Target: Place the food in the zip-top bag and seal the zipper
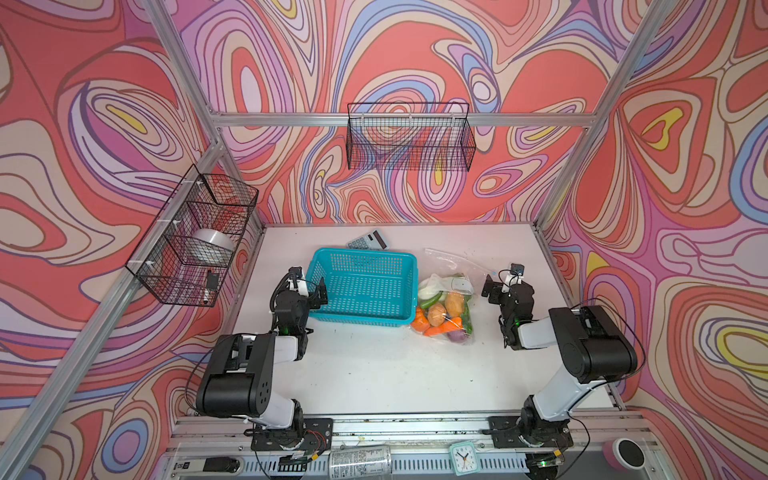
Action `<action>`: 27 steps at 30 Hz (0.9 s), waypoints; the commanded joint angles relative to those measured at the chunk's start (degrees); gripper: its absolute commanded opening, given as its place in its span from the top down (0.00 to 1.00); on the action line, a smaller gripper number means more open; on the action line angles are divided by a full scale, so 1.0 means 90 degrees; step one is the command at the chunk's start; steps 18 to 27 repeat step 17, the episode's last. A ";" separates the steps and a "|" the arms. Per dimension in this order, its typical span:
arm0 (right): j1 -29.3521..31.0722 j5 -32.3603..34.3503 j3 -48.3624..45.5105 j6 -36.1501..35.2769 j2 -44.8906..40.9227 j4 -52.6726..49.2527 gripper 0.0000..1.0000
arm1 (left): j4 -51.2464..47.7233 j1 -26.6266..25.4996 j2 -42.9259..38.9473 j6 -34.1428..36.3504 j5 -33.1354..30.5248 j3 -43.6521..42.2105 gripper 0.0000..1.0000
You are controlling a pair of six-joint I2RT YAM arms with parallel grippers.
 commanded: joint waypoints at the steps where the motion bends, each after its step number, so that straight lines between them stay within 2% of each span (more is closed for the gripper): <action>1: -0.0032 0.0054 0.0068 0.0000 0.0044 -0.0026 0.02 | -0.0653 0.0043 0.0175 -0.0095 -0.0071 -0.0043 0.00; 27: -0.0033 0.0050 0.0073 0.0006 0.0044 -0.0046 0.01 | -0.0683 0.0038 0.0182 -0.0117 -0.0117 -0.0024 0.00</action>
